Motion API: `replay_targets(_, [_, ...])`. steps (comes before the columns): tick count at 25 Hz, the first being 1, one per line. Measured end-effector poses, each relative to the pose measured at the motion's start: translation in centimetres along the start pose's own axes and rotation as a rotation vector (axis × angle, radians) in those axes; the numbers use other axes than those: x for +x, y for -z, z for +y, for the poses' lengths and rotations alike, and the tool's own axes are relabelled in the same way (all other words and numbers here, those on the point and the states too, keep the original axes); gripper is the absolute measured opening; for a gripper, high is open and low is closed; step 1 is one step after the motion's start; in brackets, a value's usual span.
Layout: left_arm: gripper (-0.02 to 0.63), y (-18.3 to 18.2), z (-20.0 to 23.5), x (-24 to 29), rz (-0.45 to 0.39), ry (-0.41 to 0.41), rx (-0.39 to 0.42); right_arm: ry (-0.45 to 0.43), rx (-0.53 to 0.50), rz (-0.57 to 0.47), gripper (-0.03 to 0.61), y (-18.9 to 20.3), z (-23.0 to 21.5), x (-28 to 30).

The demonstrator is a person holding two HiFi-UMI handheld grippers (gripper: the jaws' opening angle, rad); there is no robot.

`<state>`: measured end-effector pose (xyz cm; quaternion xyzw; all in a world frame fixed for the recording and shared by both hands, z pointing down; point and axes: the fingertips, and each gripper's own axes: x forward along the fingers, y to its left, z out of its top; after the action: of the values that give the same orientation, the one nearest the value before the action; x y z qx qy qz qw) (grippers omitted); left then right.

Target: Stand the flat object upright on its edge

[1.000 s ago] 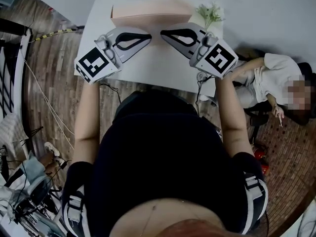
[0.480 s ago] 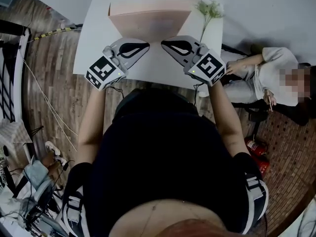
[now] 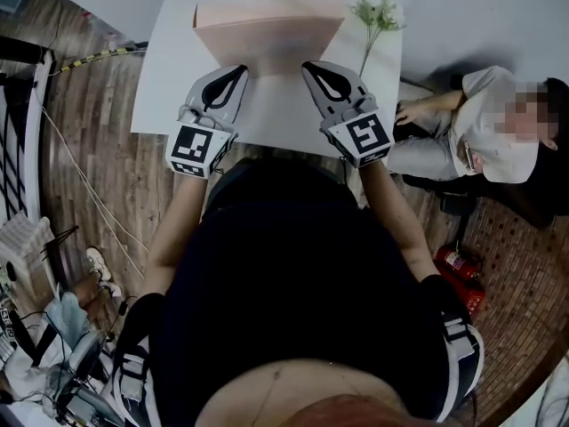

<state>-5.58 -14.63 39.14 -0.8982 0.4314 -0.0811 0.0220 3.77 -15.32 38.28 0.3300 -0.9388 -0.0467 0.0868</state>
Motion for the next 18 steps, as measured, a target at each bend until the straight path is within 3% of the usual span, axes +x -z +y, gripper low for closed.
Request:
replay_targets(5, [0.012,0.9,1.0,-0.8,0.002,-0.144,0.013,0.131,0.059,-0.013,0.012,0.4,-1.3,-0.6])
replay_targets(11, [0.012,1.6,1.4,-1.4,0.016,-0.223,0.008,0.273,0.108,0.02,0.011,2.7,-2.9,-1.5])
replay_targets(18, [0.012,2.2,1.5,-1.6,0.028,-0.251,-0.006,0.287,0.119,0.034,0.011,3.4,-3.0,-2.1])
